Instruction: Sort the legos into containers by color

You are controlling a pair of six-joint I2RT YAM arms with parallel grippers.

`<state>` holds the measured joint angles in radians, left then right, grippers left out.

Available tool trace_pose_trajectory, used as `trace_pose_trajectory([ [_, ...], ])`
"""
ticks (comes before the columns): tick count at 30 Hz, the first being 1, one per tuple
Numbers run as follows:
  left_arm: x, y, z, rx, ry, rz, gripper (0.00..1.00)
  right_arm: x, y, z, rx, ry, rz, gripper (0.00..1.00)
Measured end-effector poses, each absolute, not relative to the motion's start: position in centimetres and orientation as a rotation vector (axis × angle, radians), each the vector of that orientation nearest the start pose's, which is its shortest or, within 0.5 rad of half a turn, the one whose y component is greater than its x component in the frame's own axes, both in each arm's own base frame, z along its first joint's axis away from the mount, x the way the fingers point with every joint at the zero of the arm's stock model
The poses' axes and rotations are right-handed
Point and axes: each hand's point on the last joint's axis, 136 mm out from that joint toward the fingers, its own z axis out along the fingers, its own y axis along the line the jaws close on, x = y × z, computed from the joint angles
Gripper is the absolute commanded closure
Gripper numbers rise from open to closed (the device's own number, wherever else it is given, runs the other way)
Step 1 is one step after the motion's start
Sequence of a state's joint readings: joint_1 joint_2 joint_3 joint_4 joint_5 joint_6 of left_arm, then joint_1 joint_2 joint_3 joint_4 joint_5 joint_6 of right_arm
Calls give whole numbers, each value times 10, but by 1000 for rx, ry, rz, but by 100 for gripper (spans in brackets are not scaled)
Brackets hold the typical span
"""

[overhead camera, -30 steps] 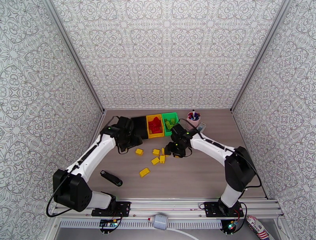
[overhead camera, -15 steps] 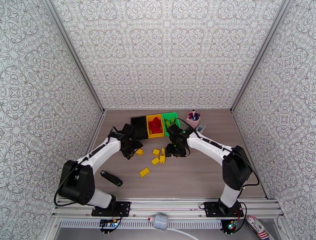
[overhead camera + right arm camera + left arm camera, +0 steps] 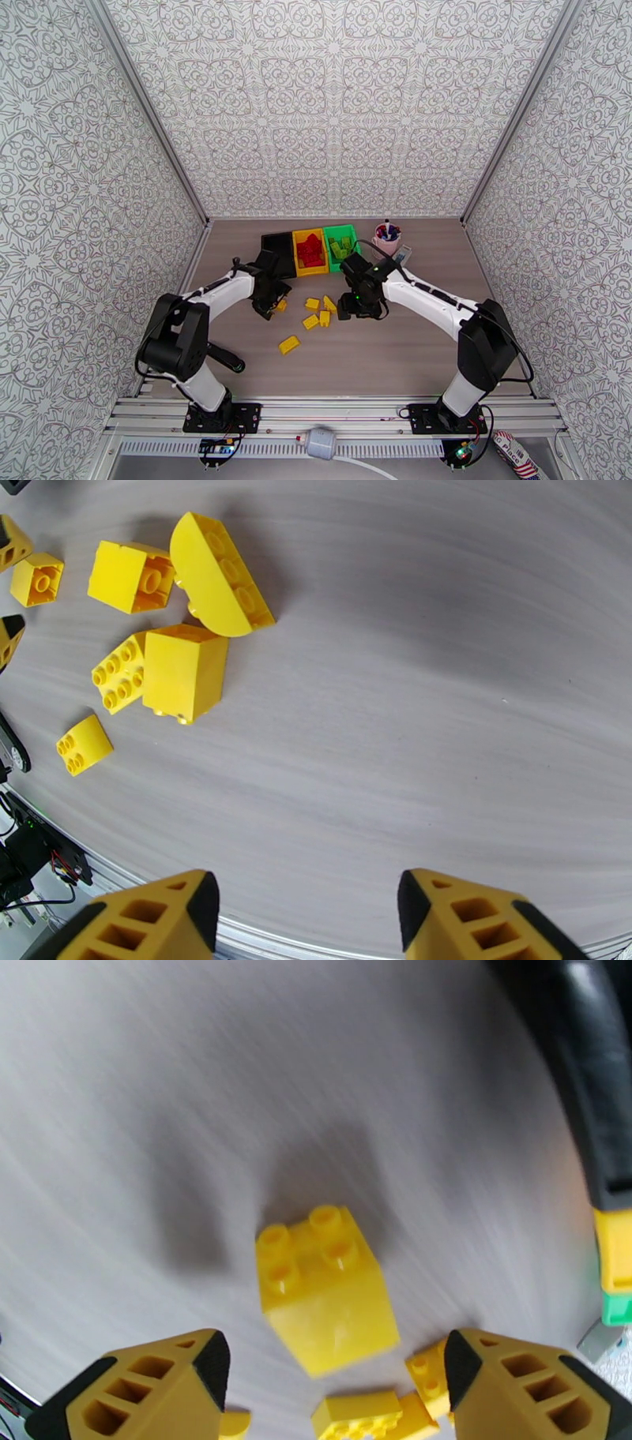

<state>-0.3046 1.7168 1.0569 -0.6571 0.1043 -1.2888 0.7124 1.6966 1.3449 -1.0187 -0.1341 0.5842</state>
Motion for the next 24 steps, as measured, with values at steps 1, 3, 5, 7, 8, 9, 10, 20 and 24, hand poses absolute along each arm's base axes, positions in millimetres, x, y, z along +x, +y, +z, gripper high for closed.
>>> trace_pose_trajectory([
  [1,330,-122,32,-1414,2667,-380,29,252,248,108,-218,3035,347,35],
  [3,330,-122,25,-1431,2670,-368,34,252,248,108,-219,3035,347,36],
  [5,330,-121,21,-1447,2671,-357,40,252,248,108,-225,3034,347,36],
  [7,332,-121,22,-1451,2666,-361,47,252,248,108,-228,3034,348,36],
  [8,333,-121,22,-1447,2664,-366,51,252,248,108,-229,3034,348,36],
  [9,334,-121,22,-1448,2662,-367,54,252,248,108,-229,3034,348,36],
  [10,334,-121,22,-1448,2661,-368,58,252,248,107,-230,3034,347,37],
  [20,335,-113,82,-1324,2555,-434,68,258,254,100,-229,3050,333,38],
  [24,350,-104,119,-1236,2507,-463,66,264,259,107,-230,3027,354,38],
])
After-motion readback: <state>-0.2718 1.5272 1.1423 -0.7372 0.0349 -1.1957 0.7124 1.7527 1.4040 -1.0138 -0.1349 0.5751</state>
